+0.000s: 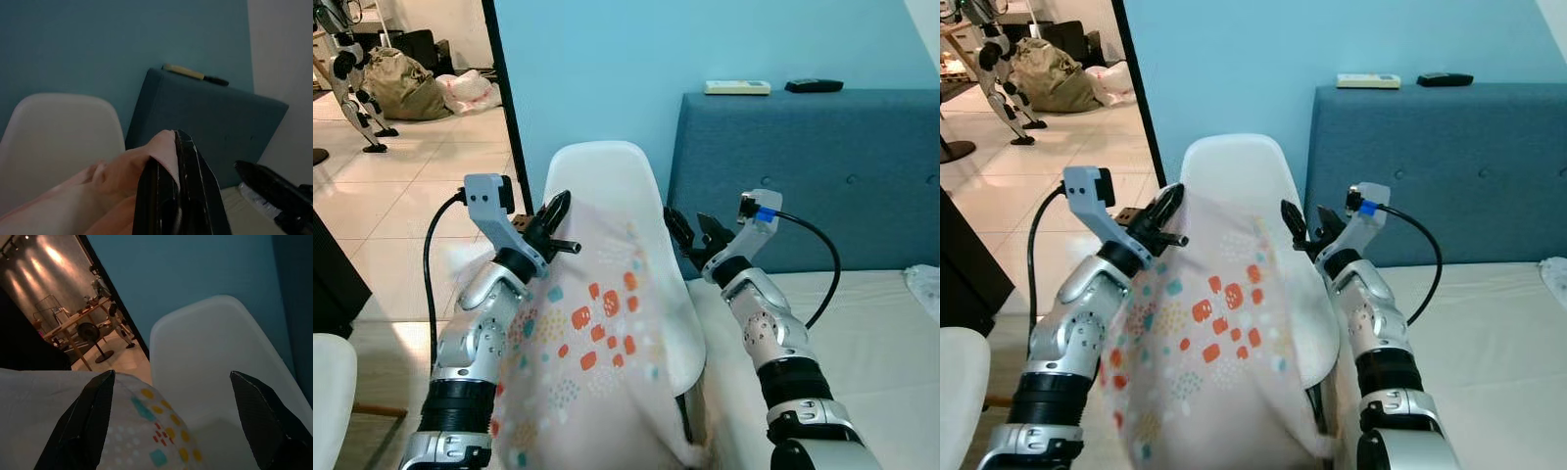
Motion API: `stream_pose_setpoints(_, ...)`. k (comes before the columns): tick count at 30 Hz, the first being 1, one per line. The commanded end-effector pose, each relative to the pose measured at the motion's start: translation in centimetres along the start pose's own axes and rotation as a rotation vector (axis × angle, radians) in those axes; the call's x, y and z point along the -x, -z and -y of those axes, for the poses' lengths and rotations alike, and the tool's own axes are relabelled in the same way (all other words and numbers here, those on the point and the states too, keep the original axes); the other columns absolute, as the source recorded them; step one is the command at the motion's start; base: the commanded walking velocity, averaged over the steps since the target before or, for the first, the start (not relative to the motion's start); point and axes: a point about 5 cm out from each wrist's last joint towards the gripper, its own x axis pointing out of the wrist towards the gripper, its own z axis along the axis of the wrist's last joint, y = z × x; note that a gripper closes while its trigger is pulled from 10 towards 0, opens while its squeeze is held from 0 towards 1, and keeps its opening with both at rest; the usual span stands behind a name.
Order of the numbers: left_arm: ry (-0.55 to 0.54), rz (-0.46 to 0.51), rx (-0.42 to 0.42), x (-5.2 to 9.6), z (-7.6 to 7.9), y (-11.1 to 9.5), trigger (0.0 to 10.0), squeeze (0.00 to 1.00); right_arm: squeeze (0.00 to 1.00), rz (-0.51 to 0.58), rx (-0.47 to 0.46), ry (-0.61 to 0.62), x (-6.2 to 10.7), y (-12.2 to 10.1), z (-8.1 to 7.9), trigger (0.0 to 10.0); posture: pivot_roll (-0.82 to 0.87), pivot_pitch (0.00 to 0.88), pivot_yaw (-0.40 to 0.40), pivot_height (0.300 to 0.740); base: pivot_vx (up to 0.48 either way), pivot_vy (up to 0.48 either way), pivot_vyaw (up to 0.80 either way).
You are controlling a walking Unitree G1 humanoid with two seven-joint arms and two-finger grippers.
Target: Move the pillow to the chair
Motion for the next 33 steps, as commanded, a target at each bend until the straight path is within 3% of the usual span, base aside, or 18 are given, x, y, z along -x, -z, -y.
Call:
stream_pose_setpoints(1, 0.108, 0.142, -0.012, -1.6, 2.1, -2.7, 10.0, 0.00, 0.00, -0.002, 0.001, 0.008, -0.1, 0.3, 0.0, 10.0, 0.01, 0.000, -0.008, 0.740, 0.480, 0.000, 0.00)
stream_pose_setpoints(9, 0.192, 0.201, 0.011, -2.9, 3.8, -4.3, 10.0, 0.00, 0.00, 0.006, 0.003, 0.018, 0.0, 0.3, 0.1, 10.0, 0.00, 0.000, -0.001, 0.740, 0.480, 0.000, 0.00)
stream_pose_setpoints(17, 0.167, 0.222, 0.002, -3.2, 3.4, -5.2, 10.0, 0.00, 0.00, -0.016, 0.026, 0.020, 0.0, 0.7, -0.1, 10.0, 0.00, 0.000, 0.005, 0.740, 0.343, 0.000, 0.00)
stream_pose_setpoints(20, 0.177, 0.188, 0.010, -3.2, 3.5, -4.6, 10.0, 0.00, 0.00, -0.025, 0.032, 0.031, 0.1, 0.9, 0.0, 10.0, 0.00, 0.000, 0.006, 0.740, 0.000, 0.000, 0.00)
stream_pose_setpoints(23, 0.304, 0.042, 0.009, -2.1, 5.4, -1.6, 10.0, 0.00, 0.00, -0.034, 0.048, 0.063, 0.2, 1.0, 0.5, 10.0, 0.00, 0.000, 0.005, 0.740, 0.000, 0.000, 0.00)
stream_pose_setpoints(25, 0.313, -0.002, 0.028, -1.8, 5.7, -0.7, 10.0, 0.00, 0.00, -0.035, 0.051, 0.068, 0.2, 1.0, 0.6, 10.0, 0.00, 0.000, 0.004, 0.740, 0.000, 0.000, 0.00)
stream_pose_setpoints(33, 0.355, -0.065, 0.096, -1.5, 6.7, 0.9, 10.0, 0.00, 0.00, -0.047, 0.071, 0.084, 0.2, 1.1, 0.7, 10.0, 0.01, 0.000, 0.000, 0.740, 0.000, 0.000, 0.00)
